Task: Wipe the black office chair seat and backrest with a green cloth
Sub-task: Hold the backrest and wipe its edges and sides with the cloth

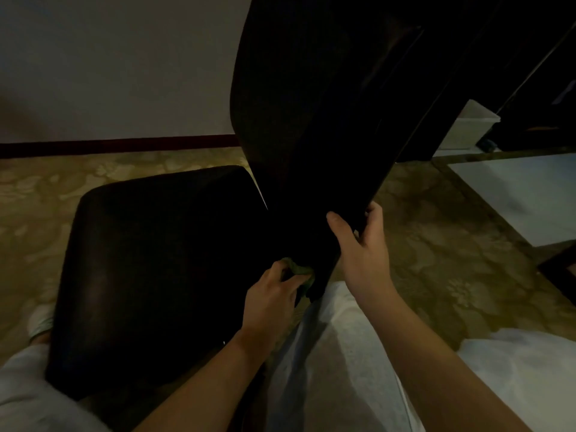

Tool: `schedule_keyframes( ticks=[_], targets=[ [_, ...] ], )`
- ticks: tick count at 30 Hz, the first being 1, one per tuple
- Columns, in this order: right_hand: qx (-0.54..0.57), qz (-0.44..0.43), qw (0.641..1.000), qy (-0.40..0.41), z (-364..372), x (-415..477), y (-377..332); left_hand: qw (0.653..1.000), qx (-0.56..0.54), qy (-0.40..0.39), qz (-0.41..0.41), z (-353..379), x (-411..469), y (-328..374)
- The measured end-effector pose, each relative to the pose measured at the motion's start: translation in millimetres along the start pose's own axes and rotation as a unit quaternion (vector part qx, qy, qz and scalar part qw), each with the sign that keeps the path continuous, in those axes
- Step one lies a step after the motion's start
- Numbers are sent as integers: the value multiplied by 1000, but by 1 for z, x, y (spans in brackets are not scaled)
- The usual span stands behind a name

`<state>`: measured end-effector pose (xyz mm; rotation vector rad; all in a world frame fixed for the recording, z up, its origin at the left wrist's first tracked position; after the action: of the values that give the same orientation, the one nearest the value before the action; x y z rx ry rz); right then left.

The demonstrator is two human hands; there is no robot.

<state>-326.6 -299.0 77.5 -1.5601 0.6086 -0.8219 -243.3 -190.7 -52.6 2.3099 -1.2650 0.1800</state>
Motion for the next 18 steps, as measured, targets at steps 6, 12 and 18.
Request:
schedule_keyframes(
  ticks=[6,12,18],
  targets=[
    [23,-3,1000,-7,-1,1,0,995,-66,65,-25,-9,-9,3],
    [35,-1,999,17,3,0,3,988,-123,88,-32,-26,-9,3],
    [46,17,999,7,1,2,1,995,-73,27,-61,-3,-4,12]
  ],
)
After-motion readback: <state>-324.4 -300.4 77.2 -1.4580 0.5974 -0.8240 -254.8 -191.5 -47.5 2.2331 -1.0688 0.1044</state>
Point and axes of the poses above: each hand's wrist, its own x-axis towards the middle knuckle, its own z-axis out of the palm, y = z × x, the point moved 6 cm from there along x, towards the middle knuckle
